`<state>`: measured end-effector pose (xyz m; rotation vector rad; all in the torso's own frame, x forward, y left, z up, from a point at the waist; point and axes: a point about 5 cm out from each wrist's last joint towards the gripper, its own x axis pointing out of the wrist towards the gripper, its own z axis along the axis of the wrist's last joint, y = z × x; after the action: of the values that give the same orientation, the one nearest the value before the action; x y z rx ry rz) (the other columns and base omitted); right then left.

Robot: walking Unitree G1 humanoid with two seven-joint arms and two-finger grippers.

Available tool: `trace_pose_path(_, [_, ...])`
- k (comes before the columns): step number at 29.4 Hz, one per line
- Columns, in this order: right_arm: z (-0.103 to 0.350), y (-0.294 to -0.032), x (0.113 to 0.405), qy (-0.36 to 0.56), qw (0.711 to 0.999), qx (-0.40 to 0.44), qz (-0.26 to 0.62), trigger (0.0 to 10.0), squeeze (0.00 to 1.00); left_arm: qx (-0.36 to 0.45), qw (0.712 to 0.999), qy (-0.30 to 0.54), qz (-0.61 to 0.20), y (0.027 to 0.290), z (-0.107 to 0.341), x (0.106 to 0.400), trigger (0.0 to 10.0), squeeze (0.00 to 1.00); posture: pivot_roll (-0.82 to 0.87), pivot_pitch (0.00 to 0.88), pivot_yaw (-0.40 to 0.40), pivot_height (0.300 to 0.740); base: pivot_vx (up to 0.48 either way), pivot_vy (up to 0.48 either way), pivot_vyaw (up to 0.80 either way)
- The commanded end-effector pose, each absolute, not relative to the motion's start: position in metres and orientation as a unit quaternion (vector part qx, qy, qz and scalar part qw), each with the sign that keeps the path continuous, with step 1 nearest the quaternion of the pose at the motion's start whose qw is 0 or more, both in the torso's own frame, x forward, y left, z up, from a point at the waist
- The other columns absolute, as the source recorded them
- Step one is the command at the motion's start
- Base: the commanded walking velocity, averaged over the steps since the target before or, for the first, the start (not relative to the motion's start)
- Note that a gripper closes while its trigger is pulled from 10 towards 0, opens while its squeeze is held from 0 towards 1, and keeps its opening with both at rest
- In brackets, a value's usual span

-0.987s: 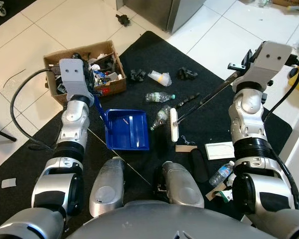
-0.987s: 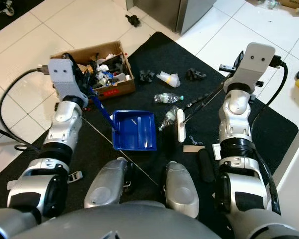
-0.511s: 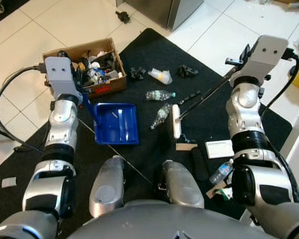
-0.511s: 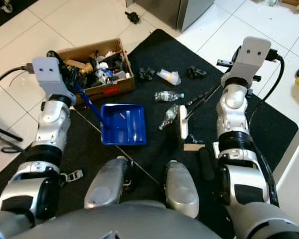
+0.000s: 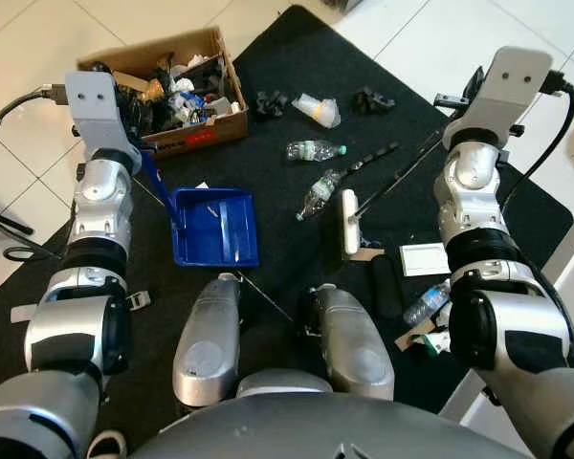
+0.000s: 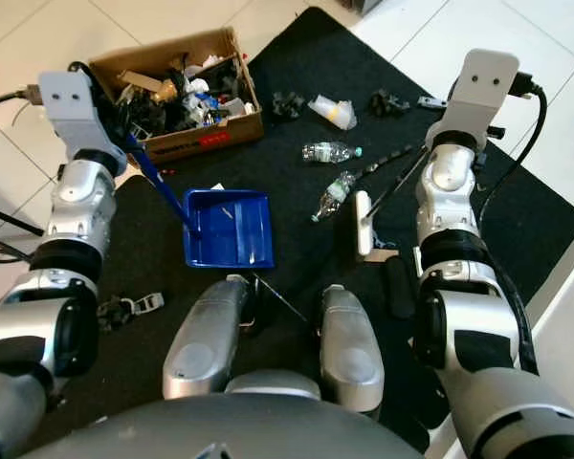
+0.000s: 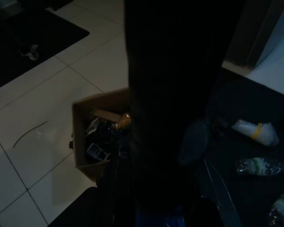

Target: Sweep floor

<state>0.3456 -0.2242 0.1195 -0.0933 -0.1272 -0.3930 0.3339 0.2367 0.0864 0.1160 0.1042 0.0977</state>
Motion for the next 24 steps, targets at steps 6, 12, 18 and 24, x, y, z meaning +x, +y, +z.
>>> trace_pose_path(6, [0.124, -0.229, 0.348, -0.078, 0.973, -0.035, -0.214, 10.0, 0.00, 0.079, 0.996, 0.018, 0.046, 0.243, 0.103, 0.341, 10.0, 0.00, 0.17, 0.266, -0.005, 0.740, 0.000, 0.000, 0.00])
trace_pose_path(12, [0.124, -0.215, 0.354, -0.078, 0.979, -0.012, -0.188, 10.0, 0.00, 0.096, 0.994, -0.008, 0.045, 0.245, 0.118, 0.348, 10.0, 0.00, 0.18, 0.278, 0.005, 0.740, 0.000, 0.000, 0.00])
trace_pose_path(18, [0.124, -0.182, 0.359, -0.086, 0.991, 0.022, -0.097, 10.0, 0.00, 0.130, 0.990, -0.005, 0.052, 0.252, 0.113, 0.342, 10.0, 0.00, 0.18, 0.278, 0.005, 0.740, 0.000, 0.000, 0.00])
trace_pose_path(24, [0.126, -0.150, 0.360, -0.094, 0.992, 0.087, -0.009, 10.0, 0.00, 0.164, 0.983, 0.047, 0.060, 0.256, 0.077, 0.320, 10.0, 0.00, 0.17, 0.281, -0.010, 0.740, 0.000, 0.000, 0.00])
